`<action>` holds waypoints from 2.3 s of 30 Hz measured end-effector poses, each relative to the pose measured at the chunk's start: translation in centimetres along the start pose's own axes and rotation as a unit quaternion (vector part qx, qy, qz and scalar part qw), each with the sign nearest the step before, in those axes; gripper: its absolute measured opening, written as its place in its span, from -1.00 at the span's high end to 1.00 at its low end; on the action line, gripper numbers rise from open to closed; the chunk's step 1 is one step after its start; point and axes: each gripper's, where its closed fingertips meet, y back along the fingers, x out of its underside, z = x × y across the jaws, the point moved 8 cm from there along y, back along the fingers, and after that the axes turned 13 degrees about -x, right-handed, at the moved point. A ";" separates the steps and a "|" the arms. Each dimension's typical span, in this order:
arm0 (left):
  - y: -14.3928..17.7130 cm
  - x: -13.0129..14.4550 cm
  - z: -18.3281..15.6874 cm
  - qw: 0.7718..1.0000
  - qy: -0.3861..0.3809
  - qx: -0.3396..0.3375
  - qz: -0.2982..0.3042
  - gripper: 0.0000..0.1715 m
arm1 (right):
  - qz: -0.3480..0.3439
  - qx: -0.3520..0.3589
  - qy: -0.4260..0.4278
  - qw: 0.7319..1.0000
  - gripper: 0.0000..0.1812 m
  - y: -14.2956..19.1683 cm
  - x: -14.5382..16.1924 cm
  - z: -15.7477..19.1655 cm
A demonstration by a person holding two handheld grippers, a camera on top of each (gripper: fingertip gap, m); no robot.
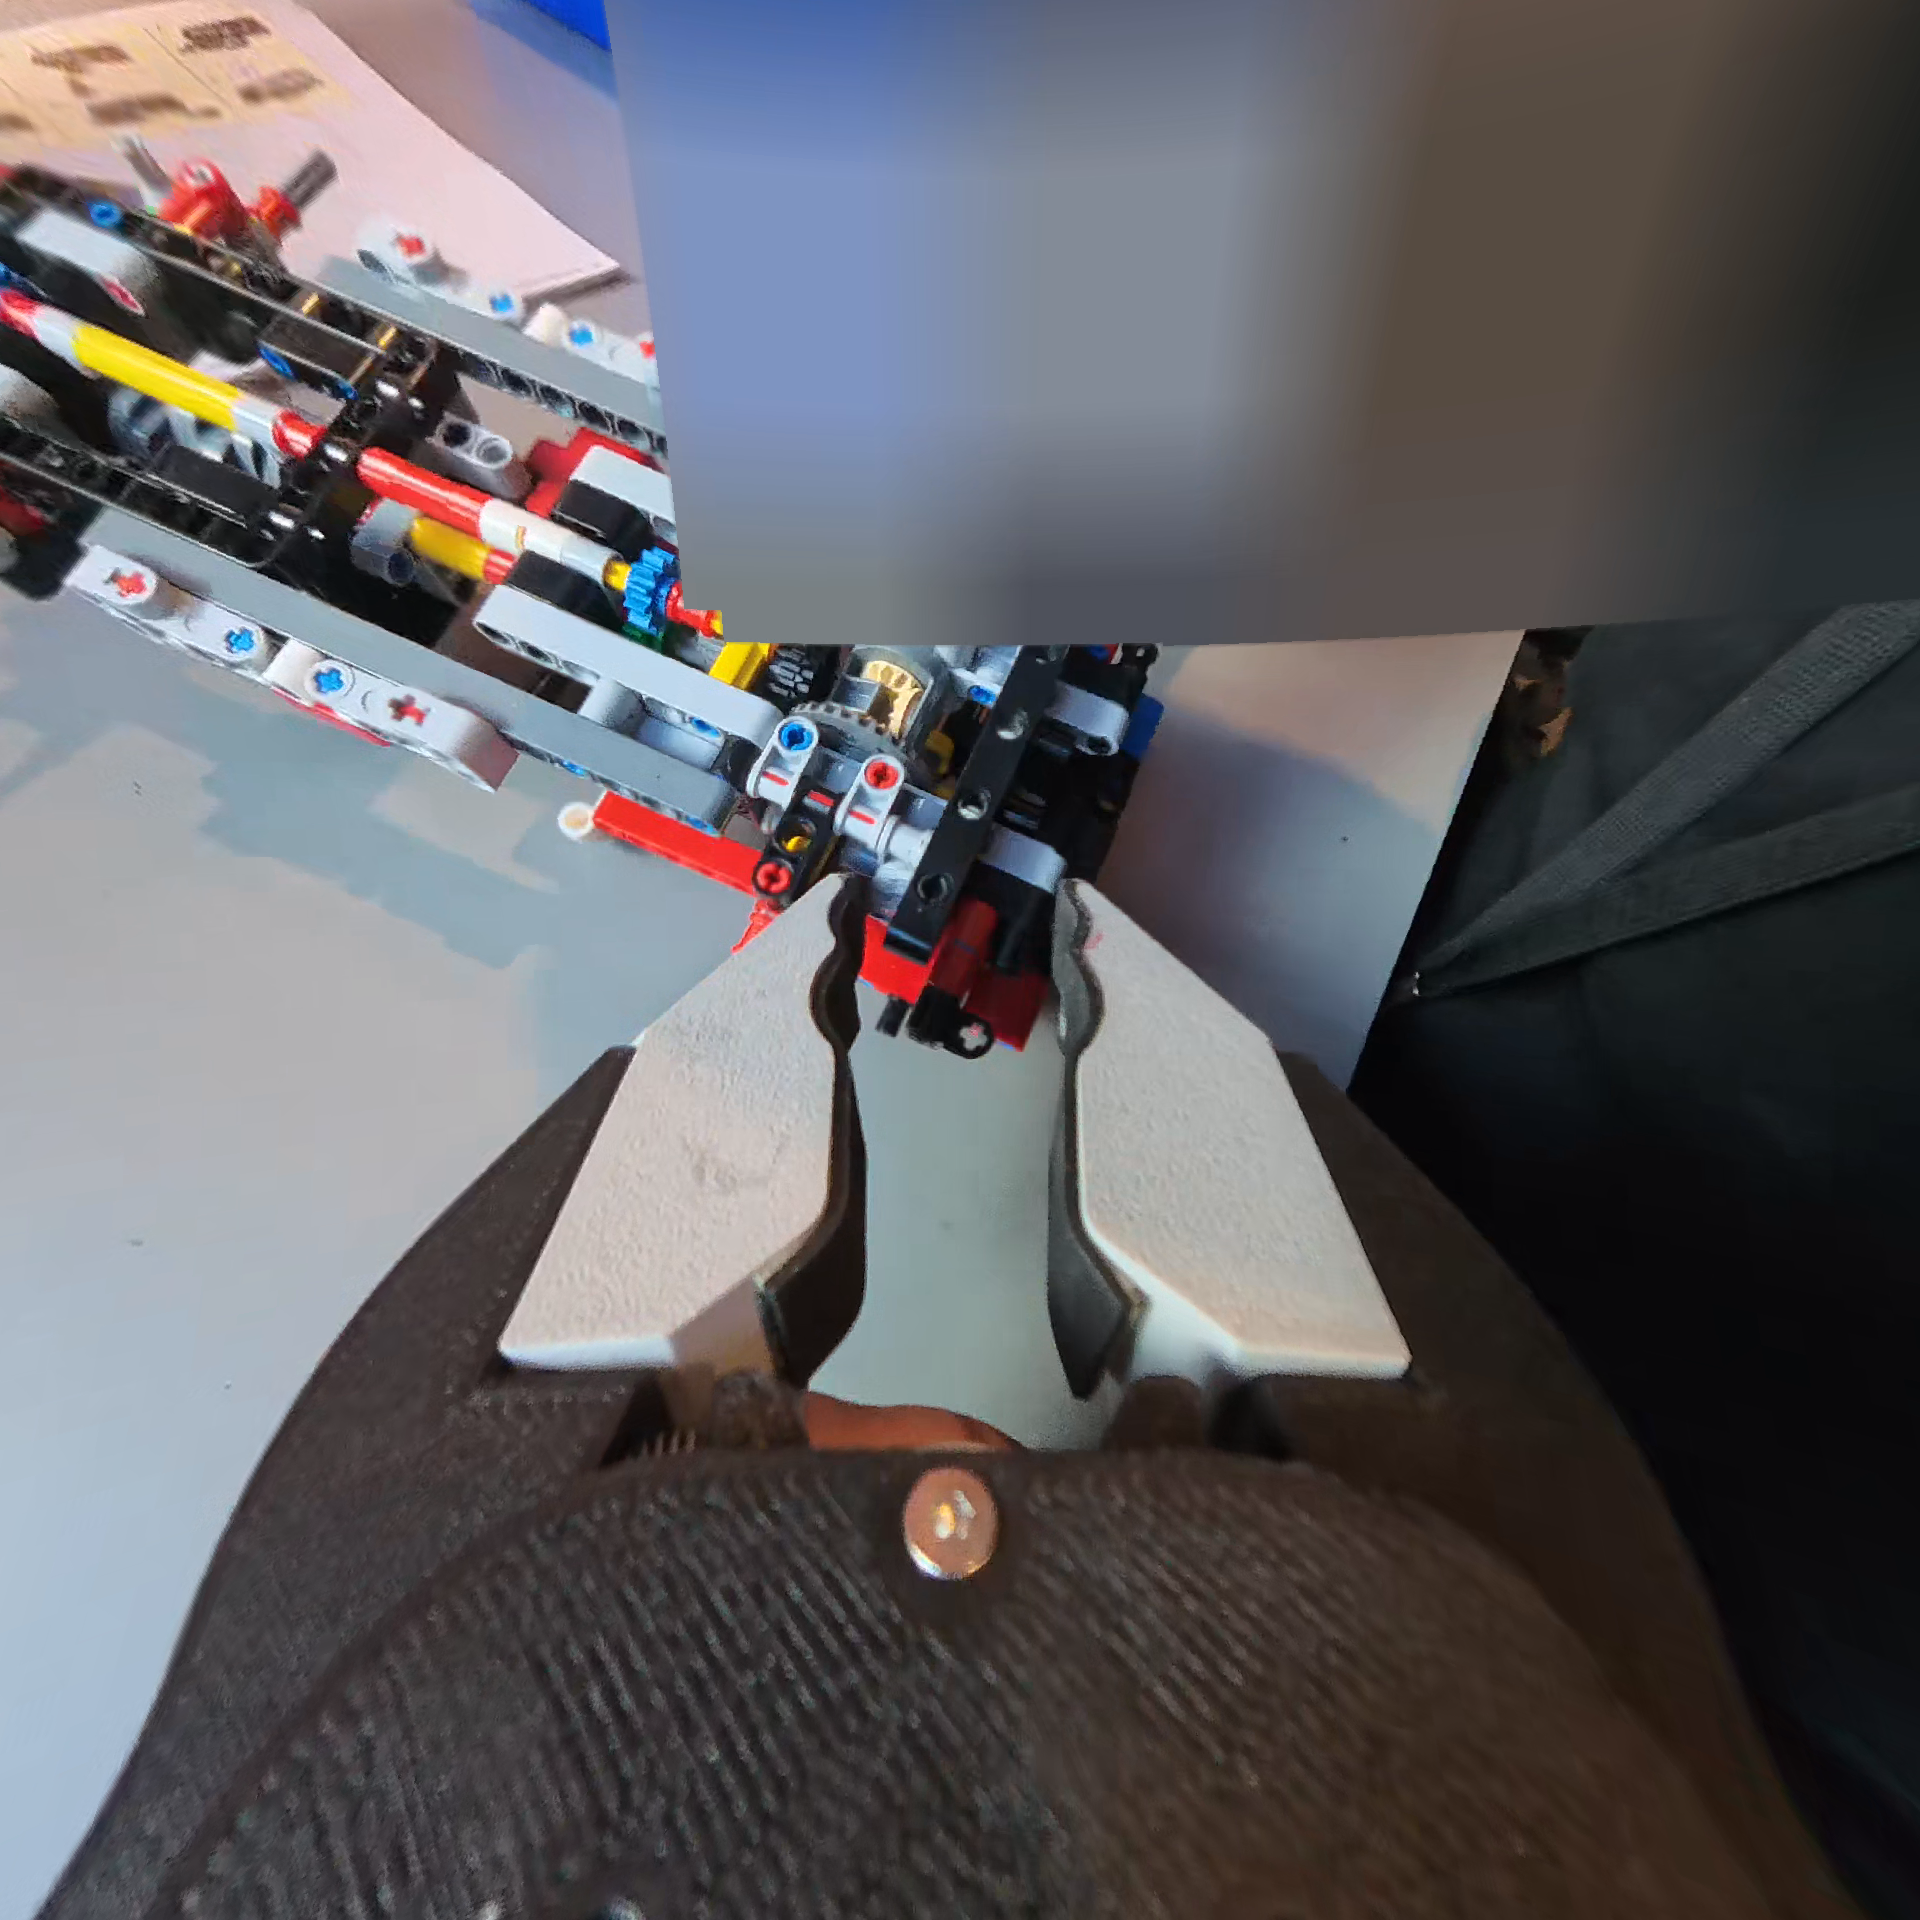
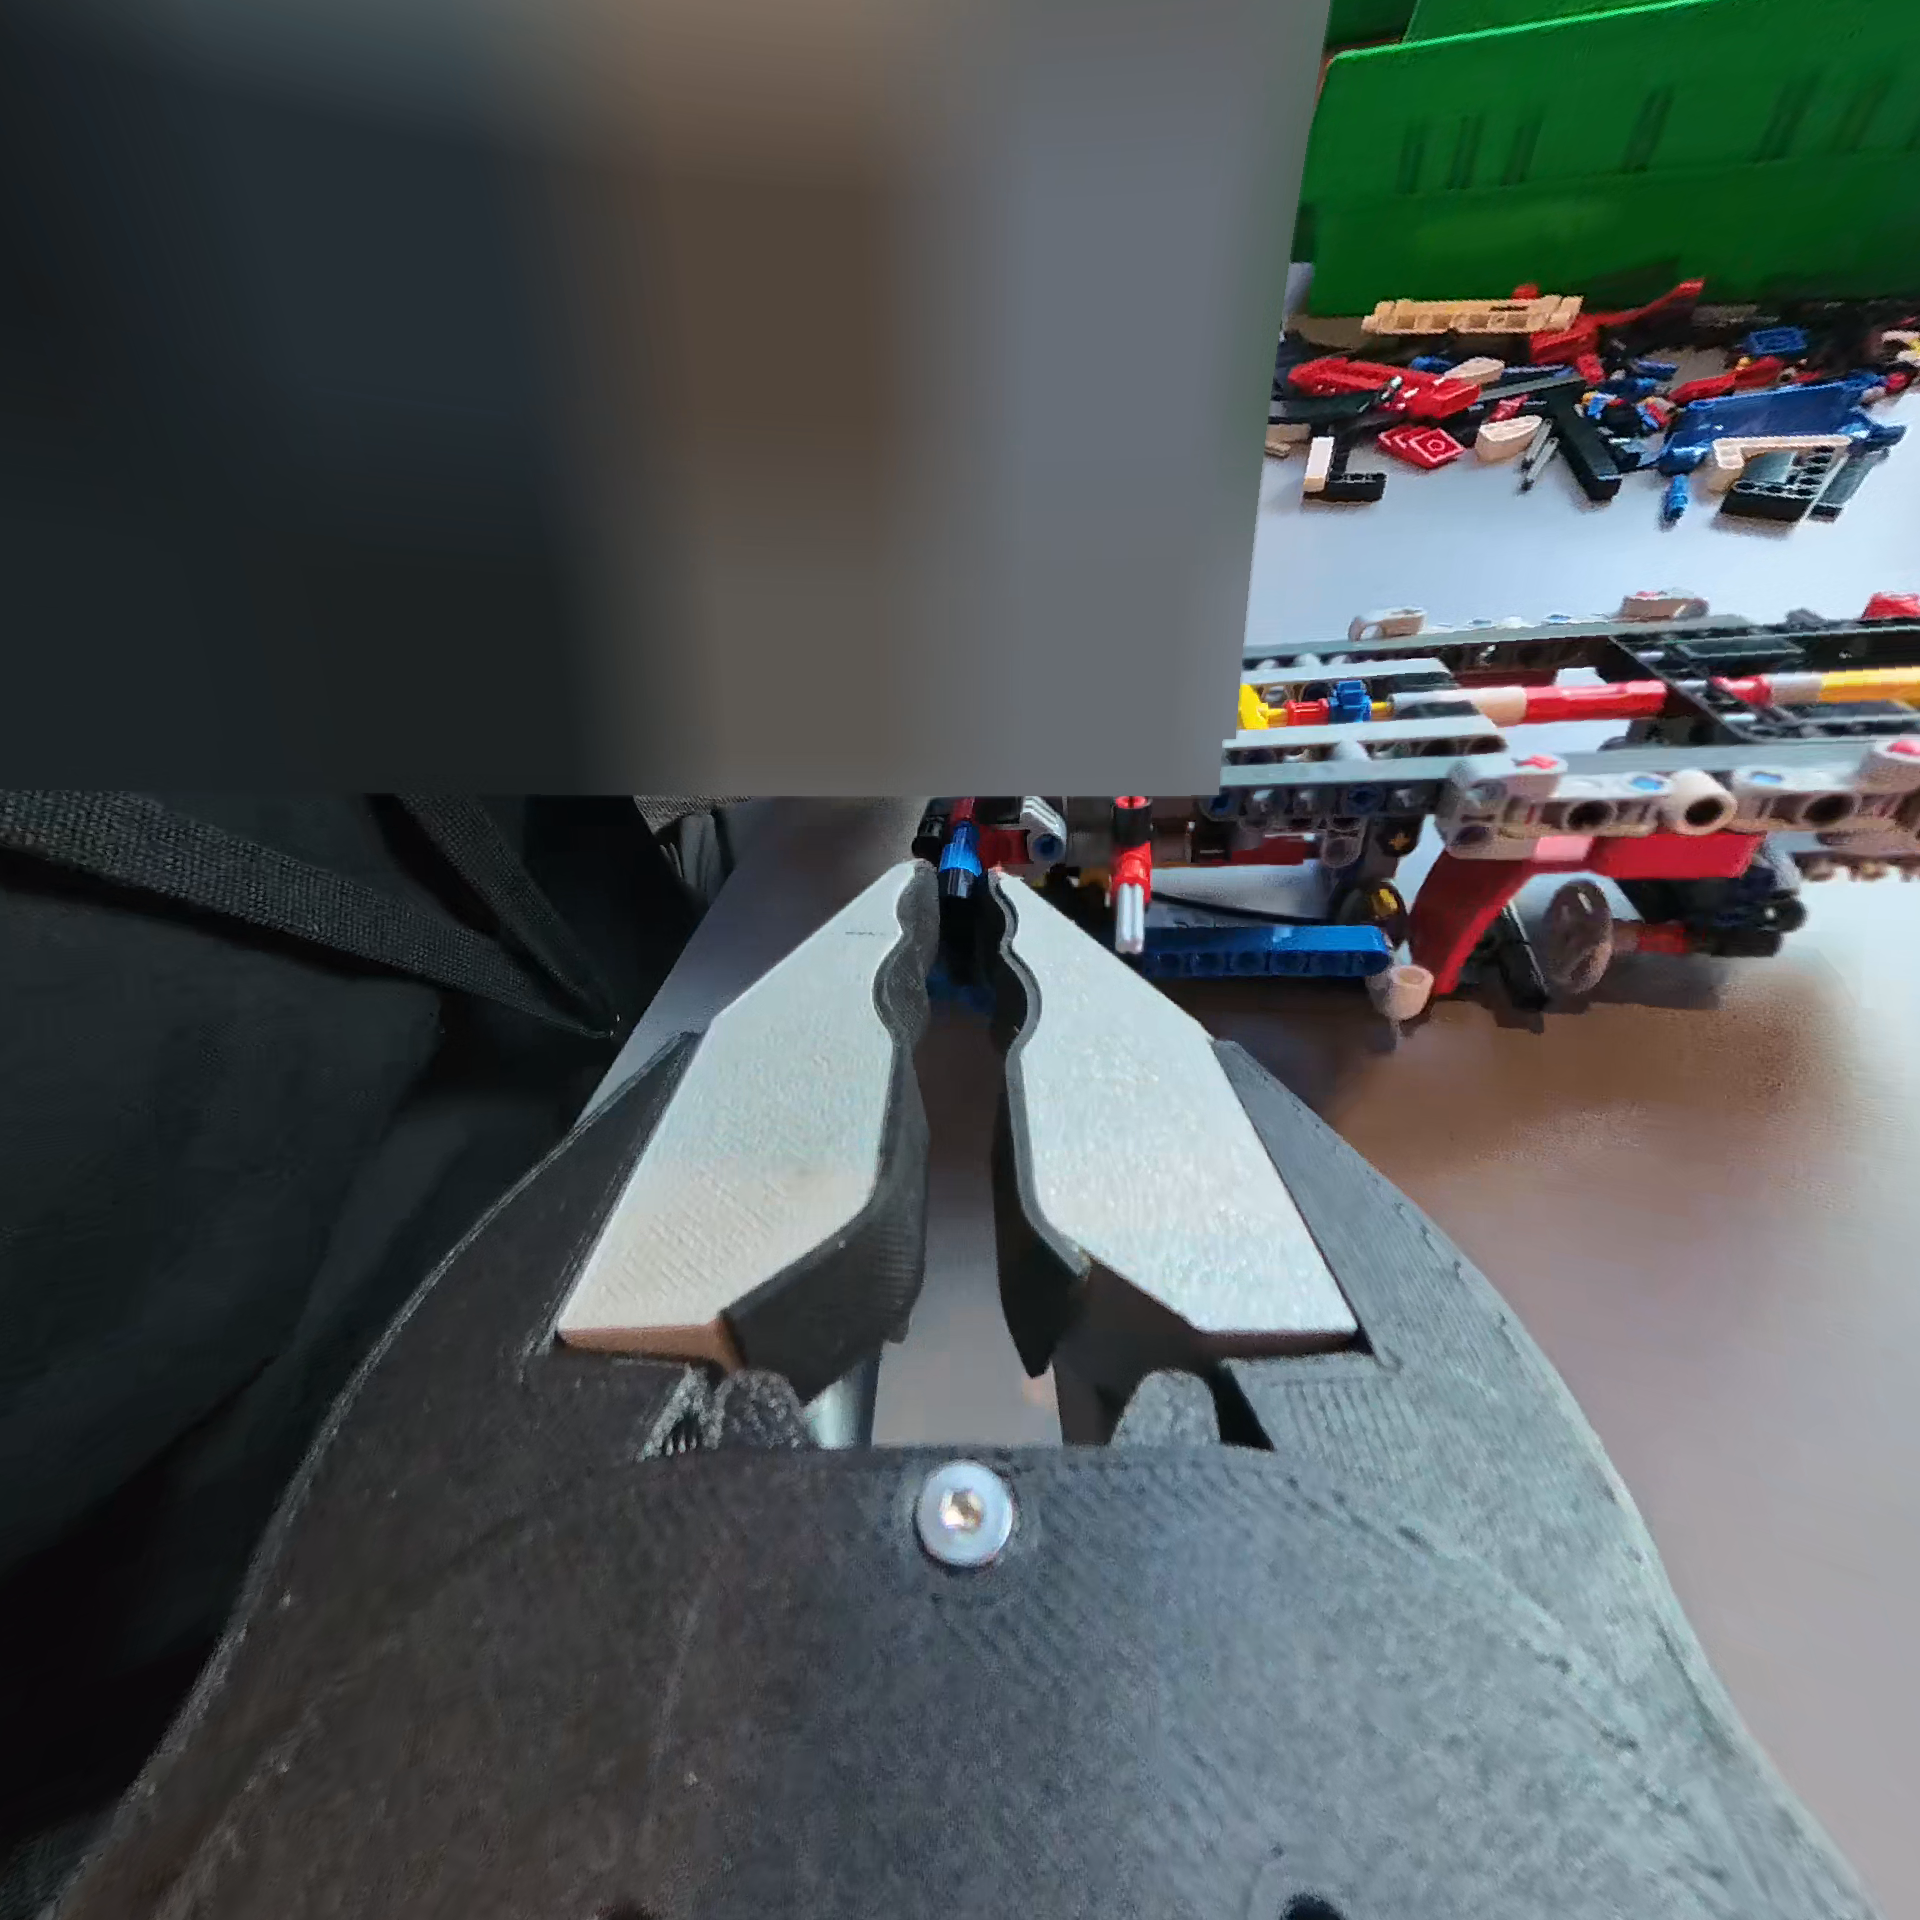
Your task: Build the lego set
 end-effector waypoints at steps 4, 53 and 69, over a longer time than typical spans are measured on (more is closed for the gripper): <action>-0.6 0.3 -0.3 0.998 -0.033 -0.023 0.037 0.62 | 0.030 0.020 0.010 0.999 0.95 -0.4 0.4 0.2; -0.7 -1.1 -1.3 0.997 -0.041 -0.069 0.020 0.61 | 0.029 0.115 0.051 0.992 0.99 1.5 1.5 1.7; -0.9 -1.1 -1.2 0.997 -0.035 -0.067 0.015 0.61 | 0.036 0.097 0.061 0.993 0.95 1.2 1.4 0.8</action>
